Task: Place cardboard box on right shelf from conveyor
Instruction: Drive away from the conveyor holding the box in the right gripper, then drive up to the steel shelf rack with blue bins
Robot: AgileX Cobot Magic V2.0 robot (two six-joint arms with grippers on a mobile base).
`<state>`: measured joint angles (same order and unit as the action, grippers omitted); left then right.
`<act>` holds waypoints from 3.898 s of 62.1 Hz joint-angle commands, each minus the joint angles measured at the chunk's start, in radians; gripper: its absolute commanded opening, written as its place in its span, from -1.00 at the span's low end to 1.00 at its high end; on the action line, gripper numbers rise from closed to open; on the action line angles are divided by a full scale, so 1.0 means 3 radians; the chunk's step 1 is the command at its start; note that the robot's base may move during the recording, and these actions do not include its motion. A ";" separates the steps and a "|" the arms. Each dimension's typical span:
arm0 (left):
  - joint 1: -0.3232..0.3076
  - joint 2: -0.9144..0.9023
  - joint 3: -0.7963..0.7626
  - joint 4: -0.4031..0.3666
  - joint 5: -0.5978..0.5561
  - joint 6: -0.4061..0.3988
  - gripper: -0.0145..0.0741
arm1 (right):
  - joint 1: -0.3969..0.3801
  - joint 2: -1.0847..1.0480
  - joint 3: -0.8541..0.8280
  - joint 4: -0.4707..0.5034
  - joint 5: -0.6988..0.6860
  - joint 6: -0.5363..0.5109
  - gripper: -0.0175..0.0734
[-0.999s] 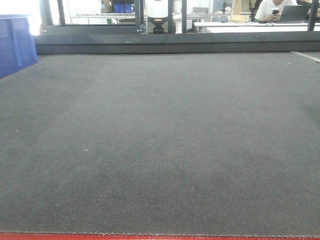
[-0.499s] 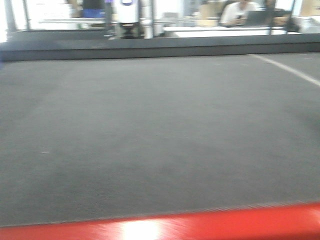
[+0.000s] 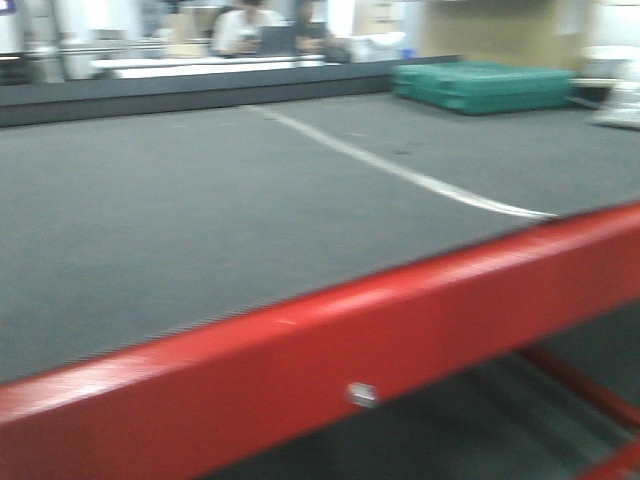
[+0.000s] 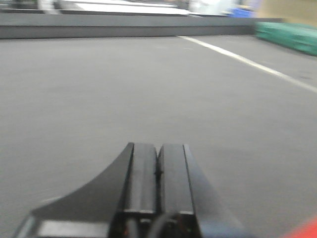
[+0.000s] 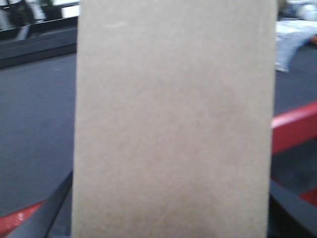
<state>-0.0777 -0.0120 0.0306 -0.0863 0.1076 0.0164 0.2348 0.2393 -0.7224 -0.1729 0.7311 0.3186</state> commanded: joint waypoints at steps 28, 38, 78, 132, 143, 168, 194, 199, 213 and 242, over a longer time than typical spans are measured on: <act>-0.0023 -0.0040 -0.0015 -0.0016 -0.0266 -0.0017 -0.94 | -0.0001 0.0040 -0.0092 -0.0045 -0.0312 -0.0023 -0.12; -0.0023 -0.0040 -0.0015 -0.0016 -0.0266 -0.0017 -0.94 | -0.0001 0.0040 -0.0092 -0.0045 -0.0312 -0.0023 -0.12; -0.0023 -0.0040 -0.0015 -0.0016 -0.0266 -0.0017 -0.94 | -0.0001 0.0040 -0.0092 -0.0045 -0.0312 -0.0023 -0.12; -0.0023 -0.0040 -0.0015 -0.0016 -0.0266 -0.0017 -0.94 | -0.0001 0.0040 -0.0092 -0.0045 -0.0312 -0.0023 -0.12; -0.0023 -0.0040 -0.0009 -0.0016 -0.0266 -0.0017 -0.94 | -0.0001 0.0044 -0.0092 -0.0045 -0.0312 -0.0023 -0.12; -0.0023 -0.0047 -0.0009 -0.0016 -0.0266 -0.0017 -0.94 | -0.0001 0.0044 -0.0092 -0.0045 -0.0312 -0.0023 -0.12; -0.0023 -0.0047 -0.0009 -0.0016 -0.0266 -0.0017 -0.94 | -0.0001 0.0044 -0.0092 -0.0045 -0.0312 -0.0023 -0.12; -0.0023 -0.0047 -0.0009 -0.0016 -0.0266 -0.0017 -0.94 | -0.0001 0.0044 -0.0092 -0.0045 -0.0312 -0.0023 -0.12; -0.0023 -0.0047 -0.0009 -0.0016 -0.0266 -0.0017 -0.94 | -0.0001 0.0044 -0.0092 -0.0045 -0.0312 -0.0023 -0.12; -0.0023 -0.0047 -0.0009 -0.0016 -0.0266 -0.0017 -0.94 | -0.0001 0.0044 -0.0092 -0.0045 -0.0312 -0.0023 -0.12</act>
<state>-0.0777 -0.0120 0.0306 -0.0863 0.1076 0.0164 0.2348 0.2393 -0.7224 -0.1729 0.7349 0.3186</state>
